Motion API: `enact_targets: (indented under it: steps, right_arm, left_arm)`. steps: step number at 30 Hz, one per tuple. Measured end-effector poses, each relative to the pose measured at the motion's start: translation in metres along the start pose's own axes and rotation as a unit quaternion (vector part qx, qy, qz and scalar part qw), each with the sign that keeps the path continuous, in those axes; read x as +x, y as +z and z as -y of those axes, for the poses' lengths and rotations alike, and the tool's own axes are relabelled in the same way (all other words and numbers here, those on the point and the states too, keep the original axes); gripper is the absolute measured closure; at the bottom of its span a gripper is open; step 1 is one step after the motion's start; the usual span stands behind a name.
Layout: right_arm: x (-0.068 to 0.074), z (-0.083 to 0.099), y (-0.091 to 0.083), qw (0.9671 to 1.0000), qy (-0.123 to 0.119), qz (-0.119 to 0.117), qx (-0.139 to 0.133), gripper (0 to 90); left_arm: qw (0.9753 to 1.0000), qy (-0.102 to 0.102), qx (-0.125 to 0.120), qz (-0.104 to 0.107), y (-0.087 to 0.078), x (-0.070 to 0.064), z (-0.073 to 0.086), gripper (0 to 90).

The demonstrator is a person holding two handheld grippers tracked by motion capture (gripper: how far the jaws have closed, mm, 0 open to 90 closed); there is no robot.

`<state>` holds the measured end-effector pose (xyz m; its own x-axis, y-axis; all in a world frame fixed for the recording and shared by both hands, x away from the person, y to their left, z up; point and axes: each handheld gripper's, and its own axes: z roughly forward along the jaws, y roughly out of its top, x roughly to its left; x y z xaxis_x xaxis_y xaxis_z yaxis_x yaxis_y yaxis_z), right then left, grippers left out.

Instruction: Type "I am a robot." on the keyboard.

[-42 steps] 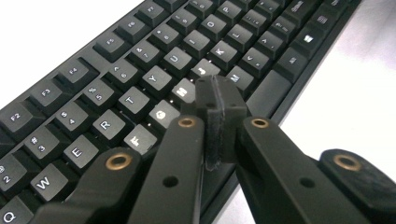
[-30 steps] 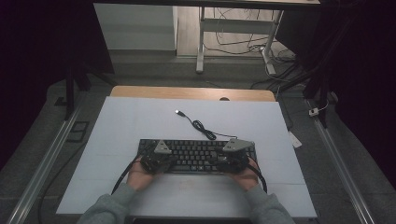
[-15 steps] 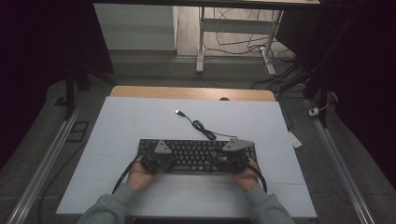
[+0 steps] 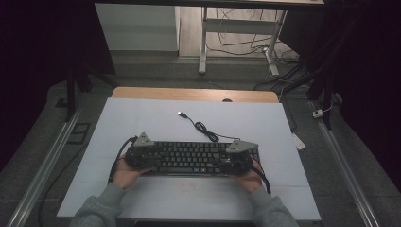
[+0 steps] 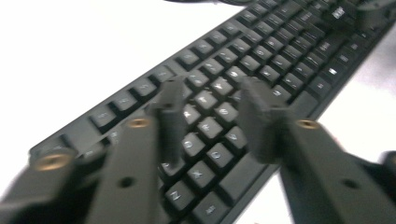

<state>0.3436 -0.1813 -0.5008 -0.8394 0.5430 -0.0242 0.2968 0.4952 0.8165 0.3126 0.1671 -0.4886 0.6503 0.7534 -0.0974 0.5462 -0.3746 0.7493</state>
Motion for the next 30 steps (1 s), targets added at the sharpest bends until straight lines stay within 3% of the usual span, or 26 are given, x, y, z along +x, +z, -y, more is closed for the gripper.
enact_targets:
  steps: [6, 14, 30]
  right_arm:
    - [0.0, 0.0, -0.001, 1.0, -0.001, 0.002, 0.0, 47.1]
    - [-0.001, 0.0, -0.001, 1.0, -0.001, 0.005, 0.001, 47.0]
    - [-0.001, -0.004, -0.001, 0.9999, -0.002, 0.006, -0.01, 47.2]
  left_arm:
    - [0.9998, -0.016, -0.001, -0.01, -0.005, 0.006, 0.001, 37.7]
    - [0.9995, -0.028, 0.01, -0.014, -0.006, 0.012, 0.002, 27.5]
    - [0.9992, -0.034, 0.01, -0.02, -0.007, 0.014, 0.002, 23.2]
